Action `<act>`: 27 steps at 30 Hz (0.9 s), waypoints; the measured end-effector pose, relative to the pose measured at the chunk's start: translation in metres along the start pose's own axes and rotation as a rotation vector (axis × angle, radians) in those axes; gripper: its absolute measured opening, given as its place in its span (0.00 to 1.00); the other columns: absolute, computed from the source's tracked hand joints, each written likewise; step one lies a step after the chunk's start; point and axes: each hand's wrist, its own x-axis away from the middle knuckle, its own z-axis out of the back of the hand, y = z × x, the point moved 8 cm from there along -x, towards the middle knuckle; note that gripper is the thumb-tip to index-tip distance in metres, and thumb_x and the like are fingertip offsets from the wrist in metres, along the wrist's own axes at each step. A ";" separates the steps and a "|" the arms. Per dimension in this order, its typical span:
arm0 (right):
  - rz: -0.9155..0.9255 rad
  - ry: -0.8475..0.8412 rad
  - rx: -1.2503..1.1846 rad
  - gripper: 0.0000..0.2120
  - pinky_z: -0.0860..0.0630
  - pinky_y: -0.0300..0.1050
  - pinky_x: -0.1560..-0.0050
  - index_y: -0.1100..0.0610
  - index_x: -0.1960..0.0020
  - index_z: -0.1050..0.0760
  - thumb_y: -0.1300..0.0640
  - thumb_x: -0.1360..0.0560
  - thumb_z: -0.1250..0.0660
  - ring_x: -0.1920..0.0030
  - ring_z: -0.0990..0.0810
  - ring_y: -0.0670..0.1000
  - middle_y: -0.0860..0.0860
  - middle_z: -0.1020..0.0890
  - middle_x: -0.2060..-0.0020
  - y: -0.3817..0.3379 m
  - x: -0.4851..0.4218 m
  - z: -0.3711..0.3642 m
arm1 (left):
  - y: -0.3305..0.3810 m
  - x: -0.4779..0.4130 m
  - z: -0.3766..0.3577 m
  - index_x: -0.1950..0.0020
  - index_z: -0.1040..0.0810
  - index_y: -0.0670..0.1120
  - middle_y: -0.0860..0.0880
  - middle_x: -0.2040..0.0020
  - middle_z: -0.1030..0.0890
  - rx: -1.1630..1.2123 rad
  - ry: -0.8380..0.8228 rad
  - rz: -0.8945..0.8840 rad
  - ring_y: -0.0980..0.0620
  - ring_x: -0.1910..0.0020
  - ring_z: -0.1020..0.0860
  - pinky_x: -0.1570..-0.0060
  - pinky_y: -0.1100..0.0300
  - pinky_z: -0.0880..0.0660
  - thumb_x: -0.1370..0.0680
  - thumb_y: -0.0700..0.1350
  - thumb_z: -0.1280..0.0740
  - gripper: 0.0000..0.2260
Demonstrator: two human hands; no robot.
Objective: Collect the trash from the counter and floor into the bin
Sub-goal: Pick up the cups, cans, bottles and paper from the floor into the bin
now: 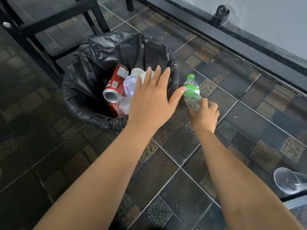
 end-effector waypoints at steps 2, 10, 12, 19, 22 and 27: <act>0.020 0.092 -0.134 0.18 0.31 0.55 0.41 0.53 0.38 0.30 0.49 0.24 0.31 0.39 0.31 0.64 0.58 0.31 0.34 -0.004 0.011 0.023 | 0.001 0.003 0.007 0.24 0.35 0.47 0.44 0.24 0.35 0.046 0.038 -0.015 0.43 0.23 0.41 0.26 0.46 0.45 0.20 0.63 0.52 0.30; 0.241 0.520 -0.531 0.19 0.28 0.53 0.40 0.55 0.40 0.26 0.46 0.26 0.31 0.40 0.27 0.53 0.50 0.26 0.41 -0.078 0.053 0.135 | -0.056 0.013 0.045 0.26 0.32 0.47 0.44 0.25 0.32 -0.074 0.108 0.123 0.41 0.24 0.39 0.26 0.42 0.47 0.21 0.61 0.54 0.30; 0.335 0.584 -0.586 0.19 0.28 0.56 0.41 0.58 0.41 0.26 0.47 0.25 0.31 0.40 0.27 0.53 0.49 0.25 0.43 -0.105 0.067 0.154 | -0.091 0.019 0.057 0.25 0.34 0.47 0.43 0.24 0.35 -0.120 0.137 0.246 0.41 0.23 0.44 0.25 0.39 0.51 0.19 0.60 0.53 0.28; 0.601 0.420 -0.425 0.21 0.37 0.41 0.37 0.55 0.38 0.24 0.44 0.26 0.31 0.38 0.27 0.56 0.55 0.25 0.39 -0.192 0.101 0.143 | -0.178 0.053 0.054 0.20 0.46 0.47 0.40 0.20 0.54 -0.004 0.092 0.595 0.42 0.21 0.57 0.25 0.41 0.58 0.18 0.60 0.48 0.30; 0.699 0.252 -0.189 0.21 0.38 0.40 0.39 0.53 0.39 0.24 0.44 0.28 0.31 0.40 0.27 0.59 0.55 0.26 0.38 -0.211 0.109 0.108 | -0.183 0.056 0.047 0.20 0.46 0.46 0.41 0.20 0.55 0.156 0.118 0.625 0.43 0.21 0.56 0.24 0.44 0.56 0.19 0.59 0.45 0.30; 0.647 0.101 -0.074 0.20 0.39 0.55 0.31 0.51 0.36 0.23 0.41 0.23 0.36 0.30 0.31 0.60 0.55 0.22 0.36 -0.212 0.113 0.087 | -0.184 0.058 0.047 0.20 0.45 0.46 0.45 0.19 0.54 0.326 0.158 0.639 0.43 0.21 0.49 0.25 0.46 0.44 0.19 0.57 0.42 0.30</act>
